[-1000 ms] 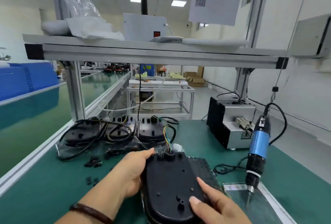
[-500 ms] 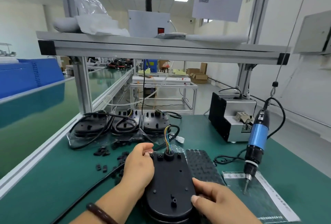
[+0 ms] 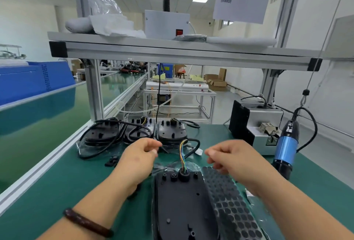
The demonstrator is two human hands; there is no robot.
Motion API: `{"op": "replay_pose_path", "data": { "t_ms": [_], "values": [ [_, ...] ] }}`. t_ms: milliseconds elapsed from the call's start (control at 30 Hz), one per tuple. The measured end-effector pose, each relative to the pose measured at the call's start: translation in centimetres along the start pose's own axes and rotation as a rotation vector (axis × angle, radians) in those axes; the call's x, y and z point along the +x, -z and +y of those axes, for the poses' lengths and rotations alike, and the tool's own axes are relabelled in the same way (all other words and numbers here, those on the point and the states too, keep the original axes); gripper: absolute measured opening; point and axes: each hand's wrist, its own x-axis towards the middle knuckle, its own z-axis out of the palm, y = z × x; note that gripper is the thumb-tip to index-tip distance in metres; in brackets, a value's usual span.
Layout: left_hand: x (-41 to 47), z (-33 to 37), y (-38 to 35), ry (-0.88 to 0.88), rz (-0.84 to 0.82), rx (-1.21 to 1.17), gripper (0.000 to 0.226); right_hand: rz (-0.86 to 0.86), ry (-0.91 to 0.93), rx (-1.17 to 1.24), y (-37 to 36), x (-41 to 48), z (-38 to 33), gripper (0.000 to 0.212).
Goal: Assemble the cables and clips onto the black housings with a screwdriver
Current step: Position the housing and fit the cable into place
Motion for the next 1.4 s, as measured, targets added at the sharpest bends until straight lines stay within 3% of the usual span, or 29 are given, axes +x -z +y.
{"op": "replay_pose_path", "data": {
  "t_ms": [167, 233, 300, 400, 500, 567, 633, 700, 767, 933, 1000, 1133, 1267, 1400],
  "values": [
    [1.1, 2.2, -2.8, -0.025, -0.173, 0.041, 0.021, -0.032, -0.274, 0.112, -2.9, 6.6, -0.8, 0.05],
    [1.2, 2.1, -3.9, -0.092, -0.21, 0.043, 0.021, -0.079, -0.359, 0.253, -4.0, 7.9, -0.6, 0.047],
    [1.2, 1.6, -4.5, -0.17, -0.212, 0.091, 0.021, -0.09, -0.371, 0.485, -4.8, 8.5, -0.7, 0.03],
    [1.5, 1.1, -4.8, -0.232, -0.162, 0.185, 0.032, -0.093, -0.213, 0.627, -4.3, 8.3, -2.0, 0.02],
    [1.5, 1.4, -5.0, -0.276, -0.125, 0.291, 0.029, -0.036, -0.001, 0.392, -3.2, 7.3, -3.3, 0.021],
    [1.5, 1.8, -4.7, -0.29, -0.208, 0.312, 0.016, 0.045, 0.11, 0.183, -2.8, 6.7, -3.5, 0.026],
    [2.0, 2.9, -3.6, -0.221, -0.319, 0.115, 0.034, 0.111, 0.165, 0.1, -2.6, 6.1, -3.3, 0.031],
    [3.4, 4.3, -2.0, -0.026, -0.378, -0.402, 0.049, 0.179, 0.199, 0.088, -2.8, 5.2, -3.0, 0.036],
    [5.0, 6.1, -1.1, 0.093, -0.362, -0.801, 0.045, 0.206, 0.251, 0.075, -3.0, 4.4, -2.6, 0.038],
    [7.3, 12.1, -2.0, 0.262, -0.22, -1.221, 0.031, 0.076, 0.346, 0.027, -3.3, 3.3, -2.6, 0.038],
    [7.5, 13.4, -1.7, 0.278, -0.216, -1.137, 0.03, -0.022, 0.362, -0.006, -3.0, 2.8, -2.9, 0.037],
    [6.2, 13.5, 0.2, 0.245, -0.394, -0.733, 0.027, -0.228, 0.283, 0.034, -1.5, 2.4, -3.7, 0.037],
    [4.7, 12.7, 2.3, 0.13, -0.343, -0.441, 0.034, 0.114, 0.256, 0.213, 0.5, 4.9, -4.2, 0.025],
    [4.3, 12.3, 3.5, 0.023, -0.388, -0.324, 0.033, 0.306, 0.358, 0.01, 0.9, 8.3, -4.2, 0.049]
  ]
}}
